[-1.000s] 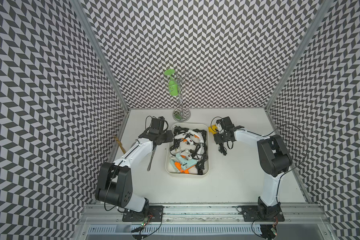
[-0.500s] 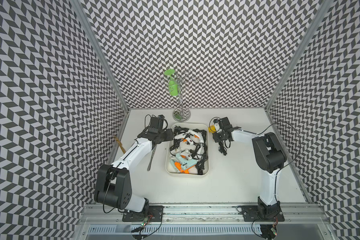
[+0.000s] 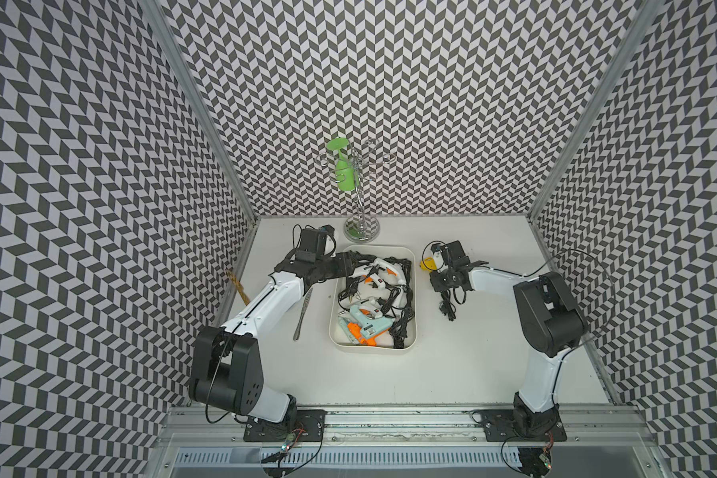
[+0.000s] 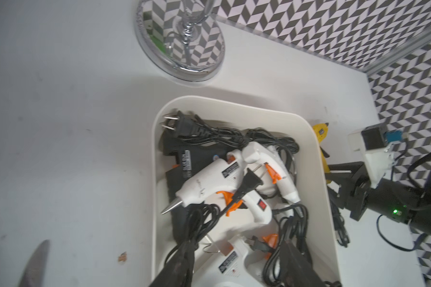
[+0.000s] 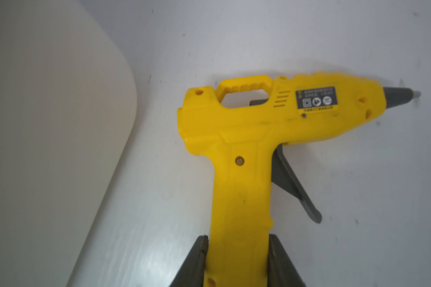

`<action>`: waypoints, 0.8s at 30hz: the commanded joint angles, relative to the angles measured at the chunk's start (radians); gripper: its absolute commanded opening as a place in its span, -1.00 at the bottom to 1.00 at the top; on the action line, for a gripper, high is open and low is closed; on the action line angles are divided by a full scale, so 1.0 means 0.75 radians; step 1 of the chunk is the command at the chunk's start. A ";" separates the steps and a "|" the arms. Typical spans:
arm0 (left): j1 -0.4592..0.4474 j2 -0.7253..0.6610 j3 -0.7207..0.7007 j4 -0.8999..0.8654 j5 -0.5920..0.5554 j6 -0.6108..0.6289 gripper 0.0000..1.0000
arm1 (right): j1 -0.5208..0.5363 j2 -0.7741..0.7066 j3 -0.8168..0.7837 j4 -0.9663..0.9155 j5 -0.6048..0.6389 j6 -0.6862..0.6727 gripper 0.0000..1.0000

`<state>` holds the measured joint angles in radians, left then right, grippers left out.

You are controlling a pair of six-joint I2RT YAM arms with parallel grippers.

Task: Put the hot melt glue gun into the storage box
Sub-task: Pick up the hot melt adhesive gun from the center of the board, then place the hot melt adhesive gun in the storage box.

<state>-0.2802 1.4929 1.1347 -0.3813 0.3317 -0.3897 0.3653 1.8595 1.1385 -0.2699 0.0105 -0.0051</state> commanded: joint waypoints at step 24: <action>0.148 -0.290 -0.147 0.170 -0.067 -0.165 0.32 | 0.542 -0.243 0.383 -0.095 -0.063 0.007 -0.79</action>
<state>-0.2047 1.3426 1.0374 -0.2390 0.3779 -0.5430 0.7540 1.6333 1.3830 -0.4324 -0.0189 0.0124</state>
